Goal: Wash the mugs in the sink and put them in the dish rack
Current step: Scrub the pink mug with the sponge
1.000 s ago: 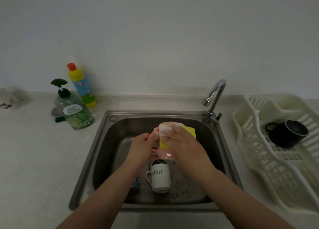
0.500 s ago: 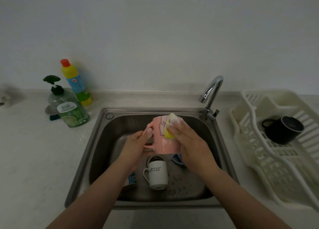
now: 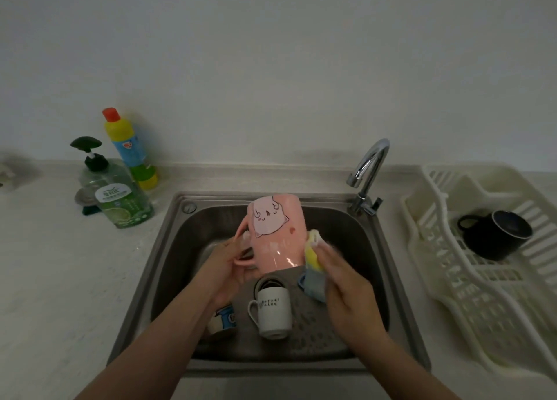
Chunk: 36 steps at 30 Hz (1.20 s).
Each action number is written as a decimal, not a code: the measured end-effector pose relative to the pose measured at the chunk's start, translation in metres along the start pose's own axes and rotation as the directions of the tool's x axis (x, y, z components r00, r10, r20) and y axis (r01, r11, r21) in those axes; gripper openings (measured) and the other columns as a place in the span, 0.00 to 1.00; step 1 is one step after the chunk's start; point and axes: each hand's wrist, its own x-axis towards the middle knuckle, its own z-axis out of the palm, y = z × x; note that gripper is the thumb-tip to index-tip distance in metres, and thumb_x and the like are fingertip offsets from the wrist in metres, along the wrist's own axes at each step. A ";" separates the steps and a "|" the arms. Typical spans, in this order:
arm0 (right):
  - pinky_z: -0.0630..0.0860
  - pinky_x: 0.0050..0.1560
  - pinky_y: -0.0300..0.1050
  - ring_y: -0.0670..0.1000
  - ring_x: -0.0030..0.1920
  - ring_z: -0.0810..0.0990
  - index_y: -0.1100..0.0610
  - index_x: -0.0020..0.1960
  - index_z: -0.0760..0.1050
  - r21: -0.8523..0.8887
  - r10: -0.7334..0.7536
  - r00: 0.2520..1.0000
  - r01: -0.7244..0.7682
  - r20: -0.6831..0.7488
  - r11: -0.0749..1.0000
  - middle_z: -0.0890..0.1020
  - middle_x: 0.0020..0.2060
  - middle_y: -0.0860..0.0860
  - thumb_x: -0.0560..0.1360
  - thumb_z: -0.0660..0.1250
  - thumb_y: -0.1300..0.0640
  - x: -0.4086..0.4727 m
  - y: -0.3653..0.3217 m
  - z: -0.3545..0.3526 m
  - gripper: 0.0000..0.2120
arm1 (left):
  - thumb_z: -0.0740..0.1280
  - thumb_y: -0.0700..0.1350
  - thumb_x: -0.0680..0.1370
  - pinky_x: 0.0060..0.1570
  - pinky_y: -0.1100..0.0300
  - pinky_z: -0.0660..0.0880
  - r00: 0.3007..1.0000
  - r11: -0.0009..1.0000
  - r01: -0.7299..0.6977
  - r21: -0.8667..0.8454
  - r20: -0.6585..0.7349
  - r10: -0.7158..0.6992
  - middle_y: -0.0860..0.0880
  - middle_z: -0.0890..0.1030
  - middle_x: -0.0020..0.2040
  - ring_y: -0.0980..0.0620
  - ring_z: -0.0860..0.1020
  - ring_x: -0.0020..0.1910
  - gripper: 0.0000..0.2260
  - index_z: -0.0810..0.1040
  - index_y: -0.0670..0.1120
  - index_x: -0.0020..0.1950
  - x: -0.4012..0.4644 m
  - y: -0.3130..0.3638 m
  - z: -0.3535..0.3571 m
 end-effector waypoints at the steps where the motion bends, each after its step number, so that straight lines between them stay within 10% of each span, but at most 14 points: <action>1: 0.68 0.69 0.38 0.37 0.70 0.66 0.47 0.72 0.65 0.002 -0.026 1.000 0.026 -0.010 1.000 0.67 0.70 0.36 0.80 0.55 0.53 0.010 0.000 0.000 0.21 | 0.70 0.47 0.75 0.39 0.55 0.82 1.000 1.000 0.002 0.014 0.025 -0.002 0.40 0.82 0.58 0.46 0.84 0.47 0.22 0.75 0.45 0.68 0.000 0.001 -0.001; 6: 0.74 0.64 0.56 0.51 0.70 0.71 0.51 0.72 0.68 0.002 -0.012 0.997 0.012 -0.082 1.000 0.70 0.71 0.54 0.81 0.56 0.58 0.047 -0.005 0.000 0.20 | 0.83 0.53 0.60 0.42 0.51 0.82 0.997 0.997 0.027 0.074 0.073 -0.032 0.41 0.82 0.56 0.43 0.83 0.52 0.38 0.76 0.43 0.66 0.005 0.006 0.004; 13: 0.67 0.68 0.56 0.53 0.72 0.67 0.55 0.71 0.68 -0.240 -0.113 0.993 0.106 -0.015 0.965 0.69 0.71 0.52 0.77 0.56 0.57 0.057 -0.010 -0.004 0.23 | 0.70 0.42 0.74 0.43 0.52 0.82 0.996 0.964 0.054 0.260 -0.087 -0.032 0.40 0.84 0.52 0.45 0.84 0.47 0.19 0.77 0.35 0.62 0.006 0.002 0.006; 19: 0.52 0.77 0.47 0.53 0.74 0.58 0.55 0.70 0.65 -0.516 -0.429 0.848 0.530 0.312 0.673 0.68 0.70 0.52 0.67 0.69 0.64 0.031 0.012 0.005 0.33 | 0.70 0.40 0.75 0.46 0.51 0.82 0.981 0.920 0.019 0.390 -0.183 0.058 0.37 0.84 0.50 0.42 0.84 0.47 0.12 0.80 0.35 0.55 0.009 -0.003 0.015; 23: 0.46 0.74 0.46 0.58 0.65 0.67 0.65 0.61 0.76 -0.615 -0.422 0.880 0.460 0.219 0.640 0.81 0.58 0.61 0.56 0.76 0.63 0.082 0.001 0.001 0.33 | 0.71 0.43 0.76 0.42 0.52 0.82 0.970 0.898 0.031 0.439 -0.230 0.079 0.34 0.83 0.50 0.38 0.83 0.48 0.15 0.79 0.32 0.56 0.013 -0.001 0.019; 28: 0.69 0.68 0.55 0.54 0.69 0.72 0.54 0.68 0.69 -0.461 -0.437 0.825 0.564 0.359 0.685 0.77 0.65 0.52 0.68 0.68 0.63 0.024 0.016 0.011 0.28 | 0.70 0.41 0.77 0.50 0.44 0.82 0.962 0.873 0.037 0.487 -0.254 0.101 0.35 0.83 0.50 0.39 0.84 0.49 0.11 0.80 0.33 0.54 0.016 0.002 0.012; 33: 0.68 0.63 0.61 0.54 0.71 0.65 0.58 0.68 0.72 -0.400 -0.221 0.975 0.206 0.010 0.893 0.72 0.69 0.55 0.72 0.57 0.61 0.059 0.002 0.001 0.25 | 0.71 0.42 0.76 0.53 0.42 0.80 0.972 0.888 0.032 0.459 -0.221 0.079 0.40 0.84 0.50 0.40 0.84 0.49 0.10 0.81 0.38 0.54 0.015 0.003 0.013; 36: 0.71 0.63 0.61 0.51 0.74 0.62 0.50 0.73 0.63 -0.361 -0.203 0.975 0.224 0.094 0.905 0.65 0.73 0.46 0.74 0.56 0.60 0.009 0.008 0.007 0.27 | 0.69 0.40 0.76 0.56 0.41 0.78 0.979 0.928 0.034 0.371 -0.200 0.044 0.40 0.84 0.54 0.40 0.83 0.53 0.13 0.79 0.38 0.59 0.009 0.002 0.007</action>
